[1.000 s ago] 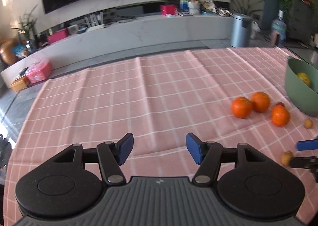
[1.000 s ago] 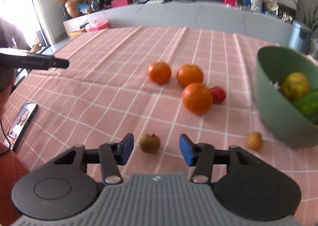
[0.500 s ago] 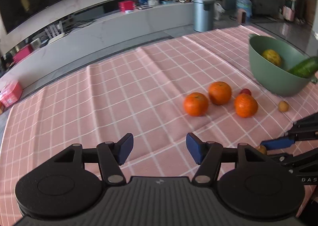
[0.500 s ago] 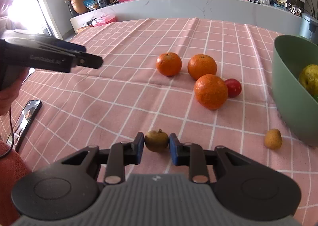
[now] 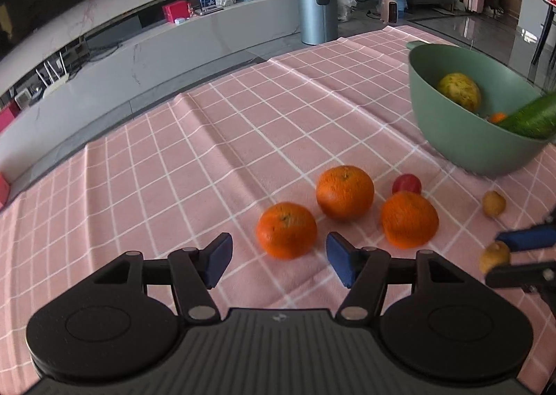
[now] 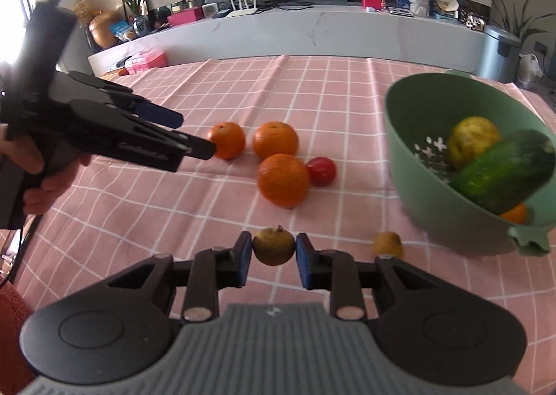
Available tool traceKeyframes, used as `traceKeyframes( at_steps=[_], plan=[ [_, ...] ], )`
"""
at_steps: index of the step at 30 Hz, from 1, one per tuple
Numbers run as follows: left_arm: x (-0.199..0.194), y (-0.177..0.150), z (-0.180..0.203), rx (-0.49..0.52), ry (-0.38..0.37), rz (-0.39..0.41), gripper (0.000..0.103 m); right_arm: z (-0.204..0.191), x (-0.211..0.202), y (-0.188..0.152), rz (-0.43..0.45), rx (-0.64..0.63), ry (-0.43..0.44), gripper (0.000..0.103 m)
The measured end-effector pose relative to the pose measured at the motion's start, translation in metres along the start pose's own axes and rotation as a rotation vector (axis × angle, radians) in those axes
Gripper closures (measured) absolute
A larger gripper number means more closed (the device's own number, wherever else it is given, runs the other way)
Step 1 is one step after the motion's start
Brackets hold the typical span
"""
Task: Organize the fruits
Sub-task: 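Grasp an orange with the left tool while the right tool holds the kiwi, then carry the orange and kiwi over the green colander and open both tools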
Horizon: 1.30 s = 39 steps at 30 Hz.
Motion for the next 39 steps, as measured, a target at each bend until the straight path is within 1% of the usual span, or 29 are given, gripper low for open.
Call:
traceKeyframes(
  at_steps=[2, 5, 6, 8, 11, 18, 23, 27, 30, 33, 35, 39],
  plan=[
    [0.007, 0.003, 0.001, -0.012, 0.002, -0.009, 0.03, 0.003, -0.002, -0.001, 0.0, 0.006, -0.001, 0.08],
    [0.019, 0.003, 0.001, -0.02, 0.028, -0.034, 0.031, 0.008, -0.003, -0.003, 0.001, 0.017, -0.002, 0.08],
    [0.021, 0.002, 0.002, -0.028, 0.03, -0.038, 0.036, 0.009, -0.004, -0.003, 0.004, 0.022, -0.001, 0.08],
    [0.024, 0.001, 0.003, -0.045, 0.036, -0.045, 0.041, 0.012, -0.005, -0.004, 0.006, 0.027, 0.0, 0.08],
    [0.025, -0.001, 0.007, -0.068, 0.04, -0.038, 0.053, 0.014, -0.009, -0.003, 0.012, 0.032, 0.004, 0.08],
    [0.019, 0.0, 0.014, -0.118, 0.11, -0.022, 0.056, 0.019, -0.015, -0.002, 0.021, 0.038, 0.0, 0.08],
    [-0.004, 0.014, 0.016, -0.144, 0.163, 0.007, 0.056, 0.02, -0.025, 0.002, 0.042, 0.029, -0.004, 0.08],
    [-0.03, 0.029, 0.022, -0.189, 0.178, 0.05, 0.056, 0.02, -0.041, 0.008, 0.072, 0.01, -0.006, 0.08],
    [-0.052, 0.044, 0.032, -0.211, 0.166, 0.081, 0.056, 0.02, -0.057, 0.014, 0.103, -0.009, -0.008, 0.08],
    [-0.072, 0.059, 0.047, -0.214, 0.143, 0.094, 0.056, 0.022, -0.075, 0.021, 0.136, -0.031, -0.014, 0.08],
    [-0.083, 0.068, 0.06, -0.22, 0.109, 0.087, 0.056, 0.024, -0.087, 0.025, 0.154, -0.045, -0.019, 0.08],
    [-0.101, 0.085, 0.088, -0.216, 0.016, 0.073, 0.056, 0.035, -0.113, 0.037, 0.198, -0.063, -0.029, 0.08]
  ],
)
Point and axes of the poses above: each gripper's, at about its wrist camera, not at the fingertips, and x roughly the way its jaws point, z to its right, y to its top, the point moved 8 cm from there along x, roughly the way its jaws point
